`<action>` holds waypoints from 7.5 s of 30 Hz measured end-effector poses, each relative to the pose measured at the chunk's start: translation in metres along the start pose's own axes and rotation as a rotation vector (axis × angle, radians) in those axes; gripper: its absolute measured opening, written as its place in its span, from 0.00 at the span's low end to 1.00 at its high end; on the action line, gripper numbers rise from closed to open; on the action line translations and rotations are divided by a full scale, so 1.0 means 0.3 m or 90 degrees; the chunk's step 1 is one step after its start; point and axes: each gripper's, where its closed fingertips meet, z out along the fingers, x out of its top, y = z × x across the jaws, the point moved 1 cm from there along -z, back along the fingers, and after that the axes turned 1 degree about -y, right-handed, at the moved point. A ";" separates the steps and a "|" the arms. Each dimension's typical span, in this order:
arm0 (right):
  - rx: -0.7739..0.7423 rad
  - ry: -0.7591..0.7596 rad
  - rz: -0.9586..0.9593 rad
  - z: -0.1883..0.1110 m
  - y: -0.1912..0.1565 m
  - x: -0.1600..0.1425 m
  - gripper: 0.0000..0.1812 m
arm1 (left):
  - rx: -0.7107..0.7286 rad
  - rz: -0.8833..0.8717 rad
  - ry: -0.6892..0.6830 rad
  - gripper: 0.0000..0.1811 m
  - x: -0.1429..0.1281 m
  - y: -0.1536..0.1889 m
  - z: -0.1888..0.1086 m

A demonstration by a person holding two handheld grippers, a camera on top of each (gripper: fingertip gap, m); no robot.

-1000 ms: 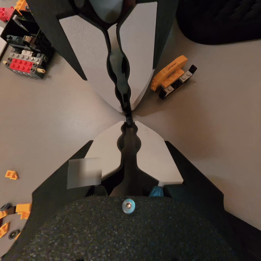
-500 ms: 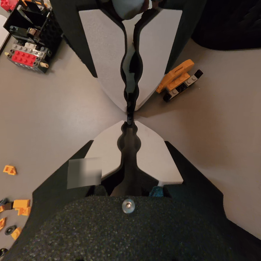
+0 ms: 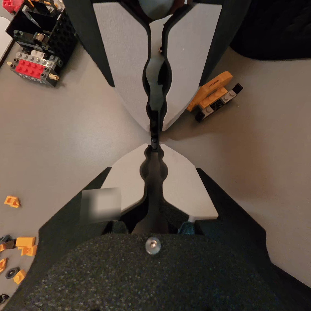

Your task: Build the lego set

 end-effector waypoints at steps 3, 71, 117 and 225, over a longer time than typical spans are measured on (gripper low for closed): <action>0.000 0.006 0.002 -0.005 0.000 0.003 0.04 | 0.000 0.001 0.000 0.04 0.000 0.000 0.000; -0.361 0.003 -0.158 -0.033 0.057 0.048 0.13 | -0.065 -0.172 0.039 0.04 0.044 -0.030 -0.069; -0.316 0.423 -0.007 -0.281 -0.050 0.197 0.04 | -0.001 0.069 0.379 0.08 0.294 0.048 -0.308; -0.506 0.081 -0.182 -0.308 0.067 0.180 0.05 | 0.026 -0.185 0.401 0.04 0.325 -0.011 -0.282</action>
